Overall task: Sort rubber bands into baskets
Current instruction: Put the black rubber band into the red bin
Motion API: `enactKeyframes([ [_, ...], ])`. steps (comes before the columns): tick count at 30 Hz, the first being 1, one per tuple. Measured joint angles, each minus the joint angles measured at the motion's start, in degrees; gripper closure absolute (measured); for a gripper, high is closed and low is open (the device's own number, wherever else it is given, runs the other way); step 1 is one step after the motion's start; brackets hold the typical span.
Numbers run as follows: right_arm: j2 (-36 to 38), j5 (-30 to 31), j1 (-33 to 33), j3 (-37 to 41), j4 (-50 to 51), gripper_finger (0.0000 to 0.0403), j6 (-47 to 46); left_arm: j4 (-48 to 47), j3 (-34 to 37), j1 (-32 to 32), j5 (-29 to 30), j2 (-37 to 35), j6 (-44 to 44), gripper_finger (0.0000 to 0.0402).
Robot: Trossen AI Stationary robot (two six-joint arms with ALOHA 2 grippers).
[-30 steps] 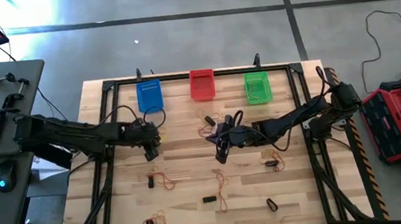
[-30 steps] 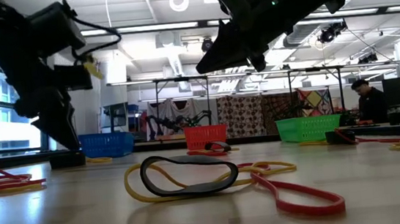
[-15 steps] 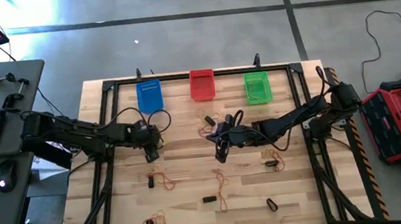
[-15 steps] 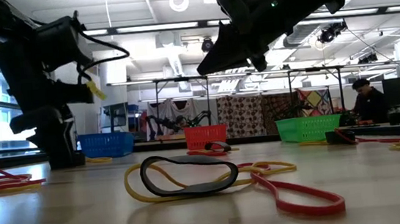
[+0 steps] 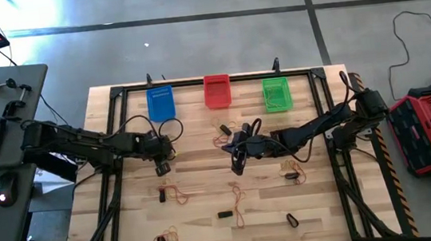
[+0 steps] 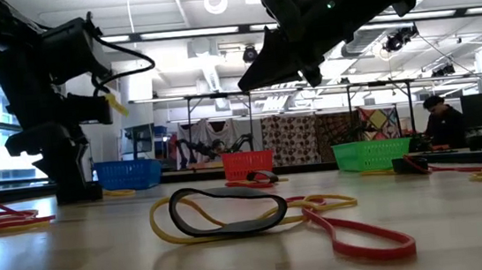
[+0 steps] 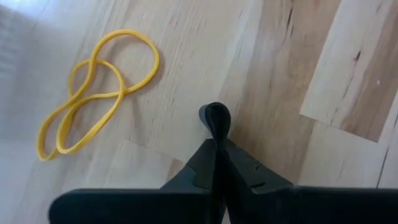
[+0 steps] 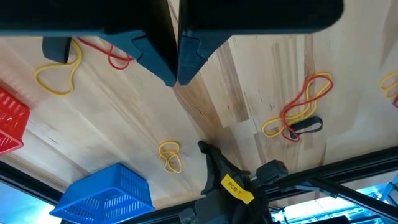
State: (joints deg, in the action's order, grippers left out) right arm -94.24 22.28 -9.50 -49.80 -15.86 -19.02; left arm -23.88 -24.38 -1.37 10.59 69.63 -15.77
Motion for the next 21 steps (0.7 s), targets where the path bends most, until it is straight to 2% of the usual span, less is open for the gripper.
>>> enactKeyframes([
  [8, 0.0, 1.71, 0.02, 0.0, 0.15, 0.0402, -0.4, 0.04, -1.56, 0.0, -0.15, -0.04, -0.03, 0.0394],
  [21, 0.0, 1.75, 0.0, 0.0, 0.15, 0.0402, -0.42, -0.26, -12.95, -3.43, -0.04, -0.11, 4.32, 0.0396],
])
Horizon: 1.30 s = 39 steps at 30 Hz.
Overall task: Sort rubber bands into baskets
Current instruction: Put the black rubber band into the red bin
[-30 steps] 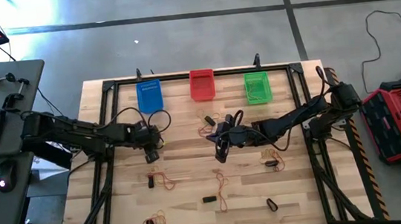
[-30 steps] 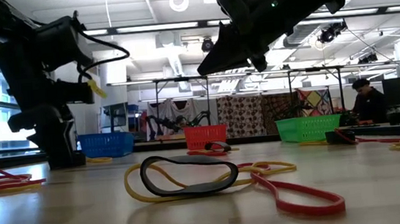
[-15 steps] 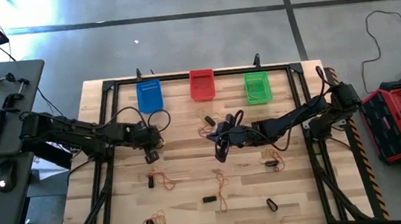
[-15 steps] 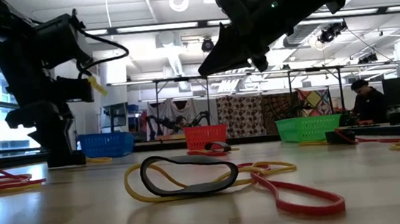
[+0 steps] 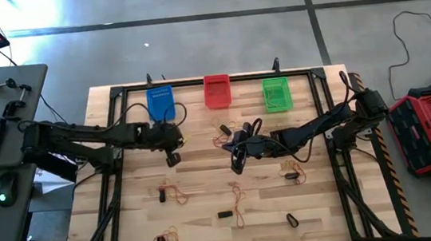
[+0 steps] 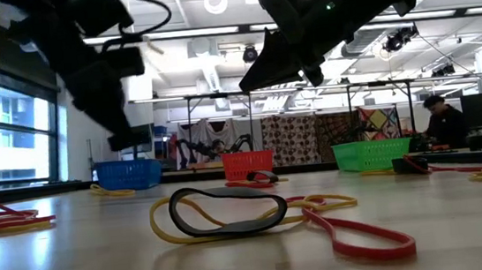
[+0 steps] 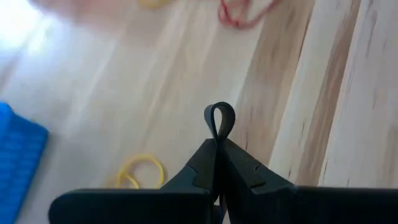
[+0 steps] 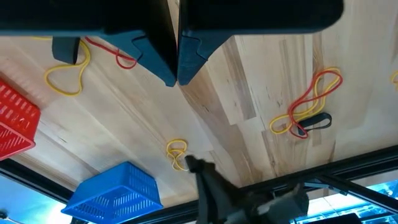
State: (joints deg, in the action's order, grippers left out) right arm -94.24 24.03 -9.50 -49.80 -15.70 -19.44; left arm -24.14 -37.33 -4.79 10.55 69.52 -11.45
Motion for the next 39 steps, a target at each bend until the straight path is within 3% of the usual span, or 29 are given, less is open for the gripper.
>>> enactKeyframes([
  [11, -0.76, 0.15, 0.02, 0.0, -0.24, 0.0402, 0.0, -1.82, -5.2, -6.0, -0.56, 0.0, 3.62, 0.0396],
  [22, -9.33, 0.09, 0.0, 0.0, -2.81, 0.0402, -3.63, -2.3, -5.41, -14.92, -0.56, 0.0, 4.62, 0.0396],
  [28, -10.34, 0.09, 0.0, 0.0, -6.29, 0.0402, -1.09, 2.93, -5.41, -18.53, -5.36, 0.59, 5.75, 0.0396],
  [33, -10.36, 0.02, 0.0, 0.0, -10.46, 0.0402, 5.03, 5.72, -5.95, -20.07, -8.64, 3.87, 6.25, 0.0396],
  [39, -10.36, 0.04, -0.03, 0.0, -11.21, 0.0402, 8.01, 5.77, -13.67, -20.37, -8.77, 12.77, 10.09, 0.0396],
])
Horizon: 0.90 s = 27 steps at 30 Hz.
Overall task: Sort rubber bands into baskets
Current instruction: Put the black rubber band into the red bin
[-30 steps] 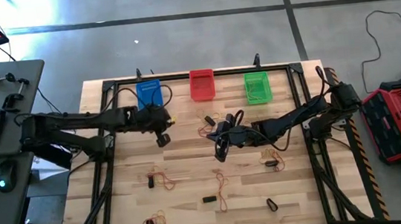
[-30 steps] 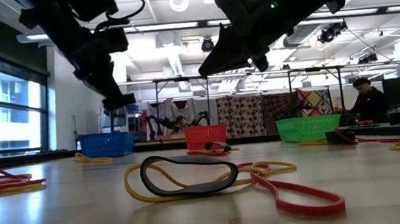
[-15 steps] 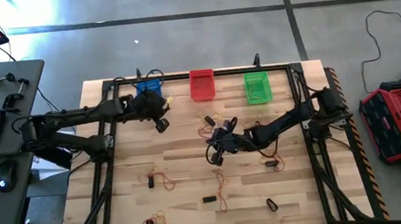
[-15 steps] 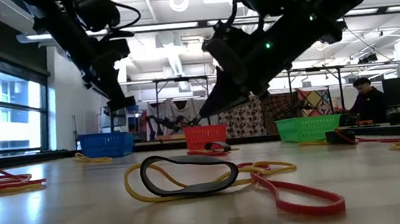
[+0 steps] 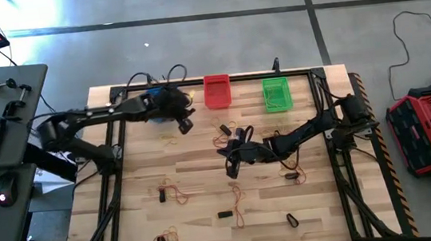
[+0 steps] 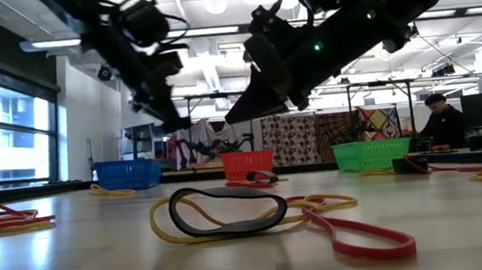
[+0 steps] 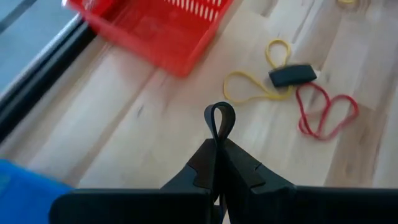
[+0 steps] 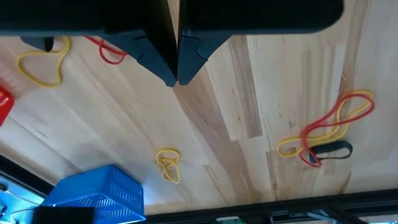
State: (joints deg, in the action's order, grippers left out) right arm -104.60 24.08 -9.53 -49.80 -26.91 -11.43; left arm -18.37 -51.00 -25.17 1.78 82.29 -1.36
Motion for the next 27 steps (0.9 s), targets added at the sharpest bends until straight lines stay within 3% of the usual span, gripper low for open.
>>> enactKeyframes([
  [10, 2.1, 0.34, -0.74, 0.0, 4.45, 0.0402, -0.06, -3.68, -17.41, -1.11, -0.06, 16.02, 5.46, 0.0396],
  [13, 3.74, 3.66, -1.89, 0.0, 6.83, 0.0402, 0.11, -4.05, -20.77, -1.42, -0.06, 19.3, 6.61, 0.0396],
  [19, 6.89, 14.9, -3.32, 0.0, 13.78, 0.0402, -5.26, -4.01, -24.45, -2.61, -0.63, 24.26, 7.16, 0.0396],
  [27, 7.54, 18.12, -2.8, 0.0, 20.27, 0.0403, -12.34, -0.96, -26.7, -5.78, -4.74, 29.06, 5.55, 0.0396],
])
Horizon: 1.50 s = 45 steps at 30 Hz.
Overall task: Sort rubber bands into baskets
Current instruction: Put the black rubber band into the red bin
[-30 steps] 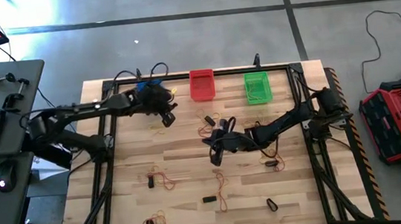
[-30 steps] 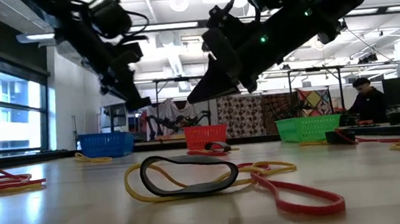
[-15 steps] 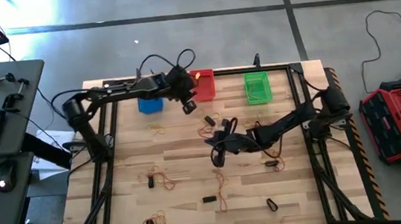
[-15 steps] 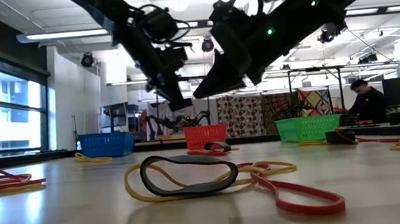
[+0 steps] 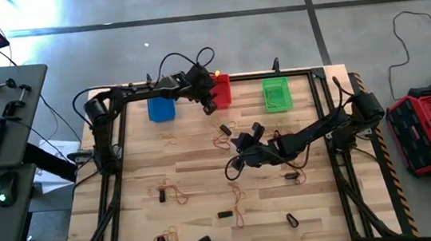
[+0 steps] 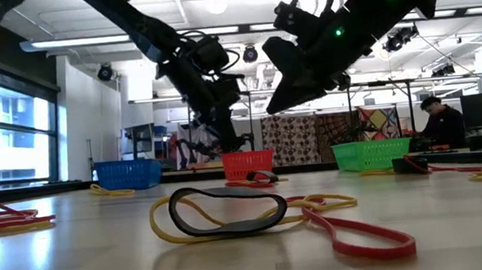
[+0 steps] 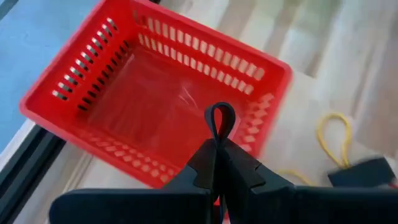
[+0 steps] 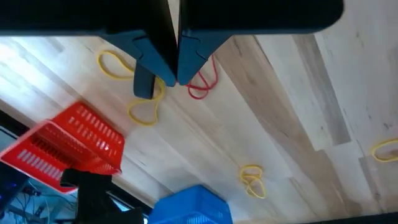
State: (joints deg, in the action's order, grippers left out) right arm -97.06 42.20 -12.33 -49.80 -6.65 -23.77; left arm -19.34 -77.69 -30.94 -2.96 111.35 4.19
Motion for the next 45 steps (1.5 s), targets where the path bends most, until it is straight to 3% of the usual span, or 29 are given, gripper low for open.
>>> enactKeyframes([
  [7, -0.02, 0.2, 0.39, 0.0, 0.51, 0.0403, -0.35, -0.66, -5.79, -1.04, -3.04, 4.07, 0.02, 0.0396],
  [14, -0.02, 0.19, 0.39, 0.0, 1.3, 0.0403, -0.37, -7.93, -12.06, -1.04, -5.09, 8.9, 1.83, 0.0396],
  [25, -0.02, 0.17, 0.39, 0.0, 1.74, 0.0403, -0.22, -11.49, -12.24, -1.28, -5.16, 10.64, -0.21, 0.0396],
  [39, -0.02, 0.0, 0.39, 0.0, 1.93, 0.0403, -0.22, -11.27, -12.24, -1.29, -12.0, 10.64, -4.58, 0.0396],
  [45, -0.02, 0.0, 0.39, 0.0, 2.83, 0.0403, -0.22, -10.15, -12.24, -1.59, -9.6, 10.62, -3.1, 0.0396],
])
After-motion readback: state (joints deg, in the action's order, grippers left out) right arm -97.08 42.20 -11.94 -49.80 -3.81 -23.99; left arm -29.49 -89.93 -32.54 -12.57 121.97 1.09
